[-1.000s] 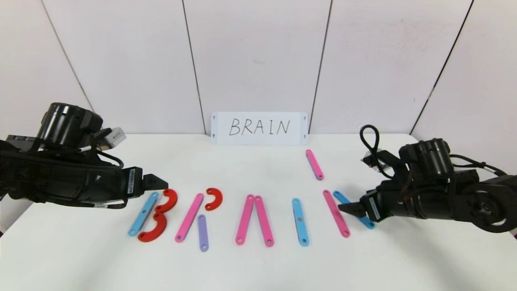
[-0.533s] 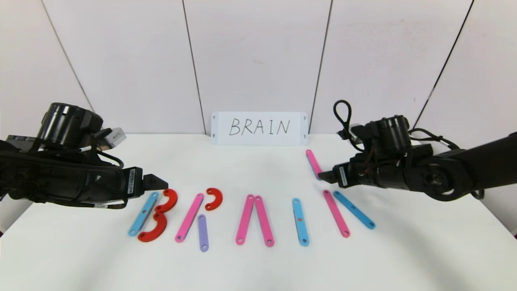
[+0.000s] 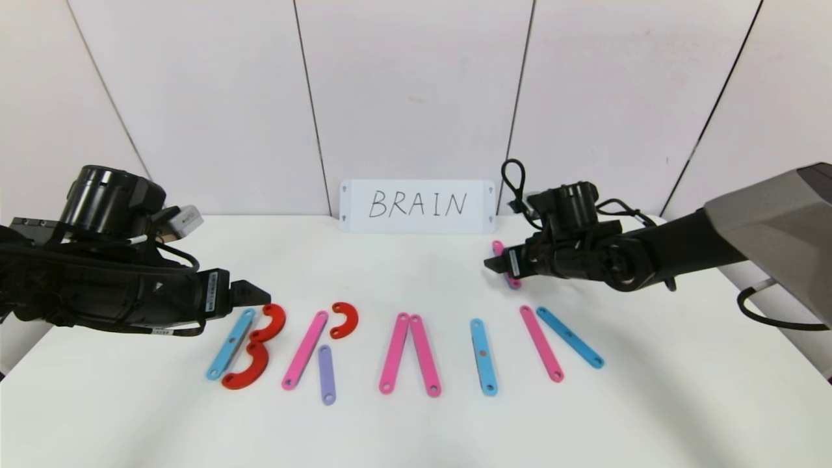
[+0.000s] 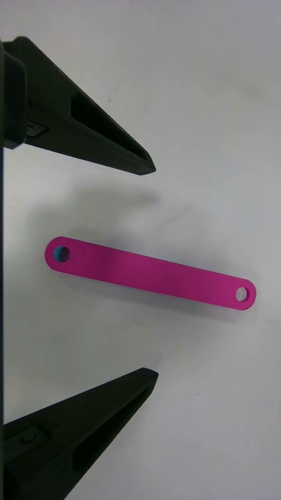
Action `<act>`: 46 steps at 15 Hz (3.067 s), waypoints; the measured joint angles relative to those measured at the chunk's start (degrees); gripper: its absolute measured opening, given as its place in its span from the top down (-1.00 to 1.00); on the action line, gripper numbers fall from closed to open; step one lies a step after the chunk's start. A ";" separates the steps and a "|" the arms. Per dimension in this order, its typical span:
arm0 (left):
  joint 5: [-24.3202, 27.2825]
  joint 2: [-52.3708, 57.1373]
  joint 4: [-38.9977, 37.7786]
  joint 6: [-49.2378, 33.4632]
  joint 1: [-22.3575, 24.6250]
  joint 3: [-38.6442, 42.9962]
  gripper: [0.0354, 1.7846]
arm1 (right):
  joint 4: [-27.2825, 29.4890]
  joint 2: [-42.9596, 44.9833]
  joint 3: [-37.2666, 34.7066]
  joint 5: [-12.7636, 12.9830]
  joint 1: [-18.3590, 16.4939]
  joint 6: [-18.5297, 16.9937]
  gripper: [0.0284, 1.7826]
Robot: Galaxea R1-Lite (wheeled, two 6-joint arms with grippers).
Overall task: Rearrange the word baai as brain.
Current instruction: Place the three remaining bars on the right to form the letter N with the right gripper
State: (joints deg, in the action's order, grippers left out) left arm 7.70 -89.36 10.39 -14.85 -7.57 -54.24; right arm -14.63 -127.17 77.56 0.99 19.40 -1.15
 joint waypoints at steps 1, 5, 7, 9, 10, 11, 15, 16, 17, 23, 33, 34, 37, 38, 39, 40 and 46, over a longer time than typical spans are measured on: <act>0.00 0.05 0.02 0.00 0.00 0.00 -0.95 | -0.04 -1.18 0.94 -0.02 -0.02 0.02 -0.94; -0.02 0.27 0.00 0.05 0.00 0.00 -0.95 | -0.04 -3.95 2.56 -0.02 0.06 -0.06 -0.86; 0.00 0.33 0.02 0.05 0.00 0.07 -0.95 | -0.11 -4.39 2.68 -0.02 0.11 -0.76 -0.66; 0.00 0.38 0.02 0.02 0.00 0.10 -0.95 | -0.11 -4.58 2.73 -0.02 0.09 -1.17 -0.34; 0.00 0.38 0.02 0.02 0.00 0.10 -0.95 | -0.13 -4.63 2.73 -0.02 0.09 -1.19 -0.13; -0.02 0.39 0.02 0.05 0.00 0.10 -0.95 | -0.13 -4.67 2.73 -0.02 0.09 -1.19 0.08; 0.00 0.39 0.02 0.02 0.00 0.10 -0.95 | -0.09 -4.55 2.57 -0.05 0.04 -1.30 0.68; 0.00 0.39 0.00 0.00 0.00 0.10 -0.95 | -0.06 -4.36 2.46 -0.02 0.06 -1.30 0.69; 0.00 0.39 0.00 0.00 0.00 0.10 -0.95 | 0.00 -4.13 2.29 -0.02 0.06 -1.33 0.69; 0.00 0.41 0.00 0.05 -0.06 0.30 -0.95 | 0.00 3.44 -4.13 0.06 -1.71 -1.61 0.69; -0.02 0.83 0.02 0.02 -0.44 0.46 -0.95 | -0.89 15.81 -24.37 6.86 -4.13 -13.10 0.69; -0.02 0.88 0.02 0.02 -0.44 0.46 -0.95 | -1.22 16.24 -25.66 6.89 -4.29 -13.15 0.69; -0.02 1.05 0.00 0.02 -0.44 0.46 -0.95 | -1.63 17.27 -28.72 6.80 -4.52 -13.20 0.69; -0.02 1.10 0.00 0.02 -0.44 0.46 -0.95 | -1.68 17.47 -29.46 6.80 -4.63 -13.20 0.69; -0.02 1.13 0.00 0.02 -0.44 0.49 -0.95 | -1.79 17.58 -30.27 6.78 -4.79 -13.20 0.69; 0.00 1.18 0.00 0.02 -0.44 0.51 -0.95 | -2.34 17.62 -30.90 6.78 -4.88 -13.20 0.69; 0.00 1.18 0.02 0.02 -0.44 0.52 -0.95 | -5.84 17.58 -33.49 6.72 -4.88 -13.35 0.69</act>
State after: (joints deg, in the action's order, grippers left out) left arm 7.70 -88.17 10.41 -14.82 -8.01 -53.71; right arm -20.47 -109.59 44.07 7.70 14.52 -14.49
